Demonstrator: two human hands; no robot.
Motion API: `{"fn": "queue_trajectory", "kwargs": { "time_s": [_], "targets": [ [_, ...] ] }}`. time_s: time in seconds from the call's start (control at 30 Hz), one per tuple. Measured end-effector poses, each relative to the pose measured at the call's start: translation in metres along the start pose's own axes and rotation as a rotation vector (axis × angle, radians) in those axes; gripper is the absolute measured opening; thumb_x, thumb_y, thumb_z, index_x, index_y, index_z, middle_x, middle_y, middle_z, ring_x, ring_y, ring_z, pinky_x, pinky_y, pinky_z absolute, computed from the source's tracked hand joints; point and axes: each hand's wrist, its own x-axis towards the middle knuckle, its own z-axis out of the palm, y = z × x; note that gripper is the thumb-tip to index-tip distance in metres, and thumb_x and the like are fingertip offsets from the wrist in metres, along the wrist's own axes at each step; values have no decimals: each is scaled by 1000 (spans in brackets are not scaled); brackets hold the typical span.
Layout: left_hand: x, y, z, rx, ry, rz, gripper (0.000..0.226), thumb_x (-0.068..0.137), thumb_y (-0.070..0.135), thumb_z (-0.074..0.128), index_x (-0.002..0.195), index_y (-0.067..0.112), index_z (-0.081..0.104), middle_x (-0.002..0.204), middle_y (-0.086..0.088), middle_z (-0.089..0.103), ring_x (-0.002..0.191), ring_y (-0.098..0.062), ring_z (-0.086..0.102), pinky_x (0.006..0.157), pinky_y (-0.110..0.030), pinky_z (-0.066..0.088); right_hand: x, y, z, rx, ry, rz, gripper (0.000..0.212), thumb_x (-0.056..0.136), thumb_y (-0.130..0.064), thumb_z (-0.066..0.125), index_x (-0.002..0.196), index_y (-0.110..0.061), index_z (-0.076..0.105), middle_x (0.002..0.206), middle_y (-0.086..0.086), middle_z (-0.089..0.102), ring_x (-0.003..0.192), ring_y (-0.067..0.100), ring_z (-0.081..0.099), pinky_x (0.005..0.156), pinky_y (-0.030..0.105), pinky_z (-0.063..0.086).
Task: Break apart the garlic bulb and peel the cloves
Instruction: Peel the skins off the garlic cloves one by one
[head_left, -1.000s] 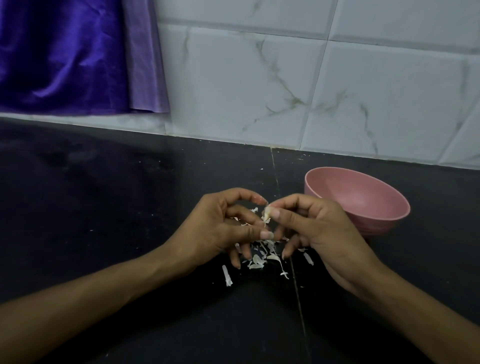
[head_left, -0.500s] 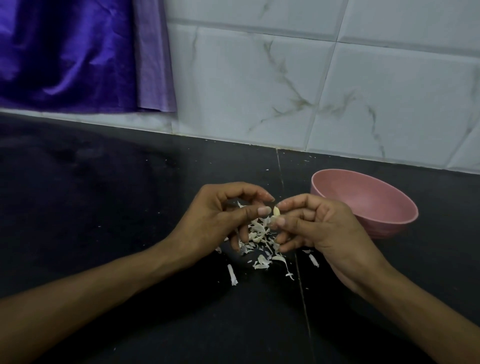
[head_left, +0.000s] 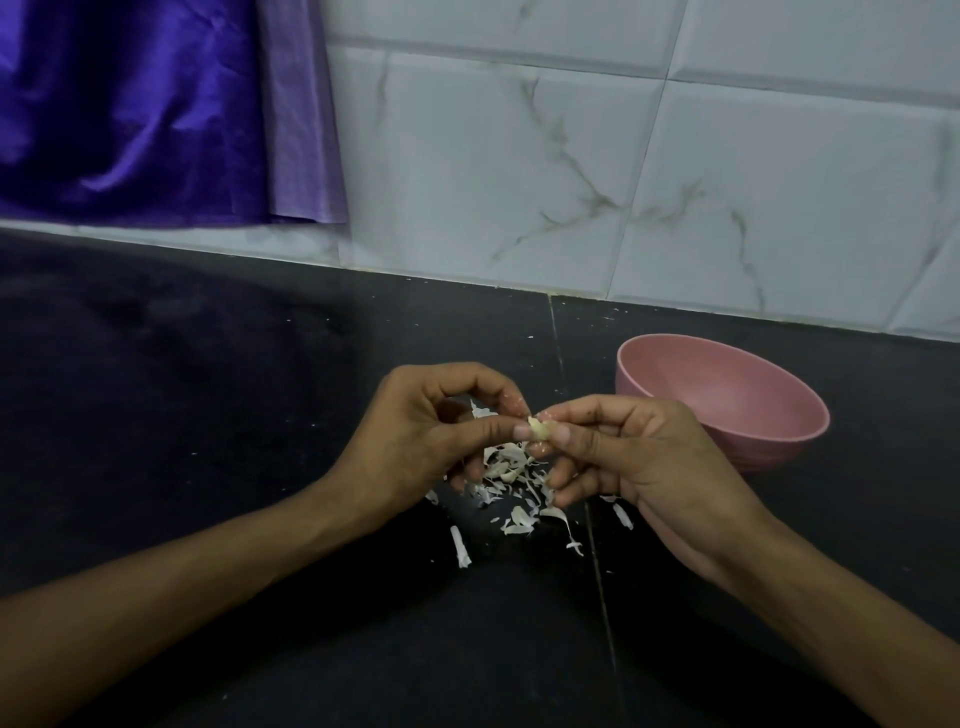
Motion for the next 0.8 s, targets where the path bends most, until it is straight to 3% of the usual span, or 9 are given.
{"fn": "queue_trajectory", "kwargs": {
  "time_s": [0.57,0.67,0.8],
  "targets": [
    [-1,-8,-2,66,-2,52,15,72,33,75,80,20,73,49,-5,61,37,-14,54,39,-22,43,-1,-2,-2,-42,-25,40,20,76,-10,68,93,0,73,73,11,71,59,17,64,55,27,58],
    [-1,-9,-2,110,-14,90,14,75,34,75,81,21,73,60,-9,64,39,-20,56,39,-24,45,0,-3,-3,-40,-52,70,20,75,-12,69,92,-1,74,78,13,71,61,18,64,56,30,59],
    [-3,-9,-2,188,-34,164,17,82,28,76,84,12,70,71,5,65,41,-15,56,41,-21,44,0,-3,-3,-37,-75,88,23,76,-14,69,94,-1,74,79,10,70,65,17,65,56,28,58]
  ]
}}
